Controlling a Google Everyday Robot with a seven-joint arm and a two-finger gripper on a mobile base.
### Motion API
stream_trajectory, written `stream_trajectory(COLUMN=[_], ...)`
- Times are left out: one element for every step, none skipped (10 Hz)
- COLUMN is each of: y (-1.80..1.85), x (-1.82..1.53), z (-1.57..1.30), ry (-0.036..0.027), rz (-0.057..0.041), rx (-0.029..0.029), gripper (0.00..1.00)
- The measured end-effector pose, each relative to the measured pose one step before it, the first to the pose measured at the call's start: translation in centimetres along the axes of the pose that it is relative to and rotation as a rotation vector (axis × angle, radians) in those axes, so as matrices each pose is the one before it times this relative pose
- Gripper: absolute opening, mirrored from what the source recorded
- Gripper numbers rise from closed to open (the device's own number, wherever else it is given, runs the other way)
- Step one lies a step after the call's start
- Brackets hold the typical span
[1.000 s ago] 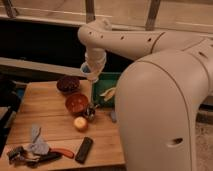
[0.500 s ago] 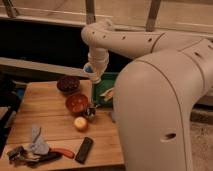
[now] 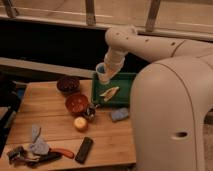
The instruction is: Stack cups into tray
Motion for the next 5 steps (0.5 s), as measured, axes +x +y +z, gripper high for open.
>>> stream_trajectory(y=[-1.088, -1.624, -1.243, -0.623, -1.153], x=[-0.948, -1.316, -1.264, -0.904, -0.886], z=[0.070, -0.345, 0.084, 0.210, 0.476], ry=[0.03035, 0.03206, 0.02810, 0.02651, 0.01936], rz=[0.00064, 0.00037, 0.00516, 0.00967, 0.01709], rx=[-0.05758, -0.07265, -0.06967, -0.07574, -0.03341], gripper=[0.00, 0.00, 0.00, 0.00, 0.00])
